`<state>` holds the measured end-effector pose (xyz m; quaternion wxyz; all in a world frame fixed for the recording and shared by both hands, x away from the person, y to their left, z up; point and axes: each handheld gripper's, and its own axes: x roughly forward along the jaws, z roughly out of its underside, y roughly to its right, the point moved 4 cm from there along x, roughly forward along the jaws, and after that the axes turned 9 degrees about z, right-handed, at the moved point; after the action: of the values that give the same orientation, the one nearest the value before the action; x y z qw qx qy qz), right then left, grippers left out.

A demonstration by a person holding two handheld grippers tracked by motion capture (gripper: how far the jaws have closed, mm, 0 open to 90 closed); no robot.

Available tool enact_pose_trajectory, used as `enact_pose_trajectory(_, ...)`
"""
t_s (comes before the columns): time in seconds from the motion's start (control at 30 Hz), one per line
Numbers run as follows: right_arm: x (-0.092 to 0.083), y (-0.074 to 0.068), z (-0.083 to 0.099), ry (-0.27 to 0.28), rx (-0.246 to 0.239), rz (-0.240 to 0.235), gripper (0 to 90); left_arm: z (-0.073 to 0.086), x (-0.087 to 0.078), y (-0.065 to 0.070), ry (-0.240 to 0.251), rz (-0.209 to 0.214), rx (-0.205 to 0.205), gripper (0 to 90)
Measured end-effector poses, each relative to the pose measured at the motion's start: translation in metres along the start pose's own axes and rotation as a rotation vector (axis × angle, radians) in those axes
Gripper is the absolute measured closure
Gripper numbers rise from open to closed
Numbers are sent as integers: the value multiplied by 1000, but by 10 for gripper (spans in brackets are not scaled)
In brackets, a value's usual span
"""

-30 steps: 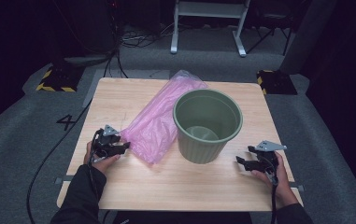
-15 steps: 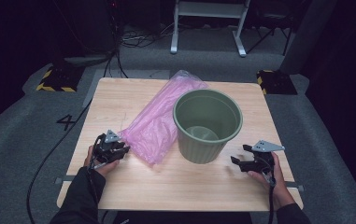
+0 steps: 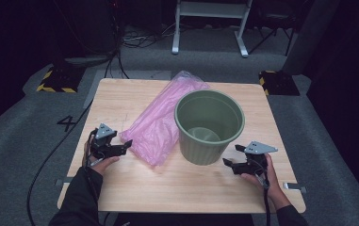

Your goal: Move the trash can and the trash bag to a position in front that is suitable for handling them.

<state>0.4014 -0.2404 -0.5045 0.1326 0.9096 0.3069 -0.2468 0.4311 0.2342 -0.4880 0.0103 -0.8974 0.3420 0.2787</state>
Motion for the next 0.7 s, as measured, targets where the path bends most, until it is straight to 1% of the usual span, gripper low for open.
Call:
enact_pose_trajectory(0.03, 0, 0, 0, 0, 0, 0, 192, 0, 0, 0, 0, 0, 0, 195)
enact_pose_trajectory(0.07, 0, -2, -1, 1, -11, 5, 190, -7, 4, -4, -4, -8, -8, 188)
enact_pose_trajectory(0.1, 0, -2, -1, 1, -11, 5, 190, -7, 4, -4, -4, -8, -8, 179)
enact_pose_trajectory(0.13, 1, -4, -1, -2, -15, 5, 186, -9, 7, -5, -6, -9, -22, 179)
enact_pose_trajectory(0.17, 1, -5, -1, -2, -18, 6, 183, -11, 11, -7, 0, -20, -28, 166)
enact_pose_trajectory(0.2, 2, -8, -2, -4, -33, 16, 183, -12, 22, -9, -29, -20, -27, 168)
enact_pose_trajectory(0.23, 2, -8, -2, -4, -33, 16, 183, -12, 22, -9, -29, -20, -27, 169)
enact_pose_trajectory(0.27, 1, -9, -4, 13, -25, 20, 183, -11, 33, -10, -73, -9, -20, 175)
enact_pose_trajectory(0.3, 1, -10, -5, 17, -24, 20, 183, -11, 33, -10, -73, -9, -20, 195)
enact_pose_trajectory(0.33, 1, -12, -5, 21, -25, 21, 178, -8, 42, -11, -115, -7, -18, 213)
enact_pose_trajectory(0.37, 2, -13, -6, 27, -24, 21, 176, -6, 43, -12, -121, 3, -26, 236)
enact_pose_trajectory(0.4, 2, -13, -6, 27, -24, 21, 176, -6, 43, -12, -121, 3, -26, 277)
enact_pose_trajectory(0.43, 3, -16, -7, 28, -31, 29, 175, -4, 46, -13, -137, 15, -33, 310)
enact_pose_trajectory(0.47, 3, -18, -8, 31, -35, 33, 175, -2, 47, -14, -155, 21, -31, 334)
enact_pose_trajectory(0.5, 3, -18, -8, 31, -35, 33, 175, -1, 48, -15, -168, 27, -30, 334)
enact_pose_trajectory(0.57, 4, -21, -9, 36, -43, 43, 174, 2, 49, -16, -192, 37, -38, 420)
enact_pose_trajectory(0.6, 5, -24, -11, 42, -42, 39, 173, 5, 50, -17, -215, 29, -17, 483)
enact_pose_trajectory(0.63, 5, -26, -12, 46, -44, 32, 173, 6, 50, -16, -217, 35, -21, 504)
enact_pose_trajectory(0.67, 5, -28, -13, 49, -51, 37, 173, 7, 49, -15, -223, 43, -14, 517)
enact_pose_trajectory(0.7, 5, -29, -14, 52, -53, 41, 171, 8, 48, -15, -230, 37, 3, 545)
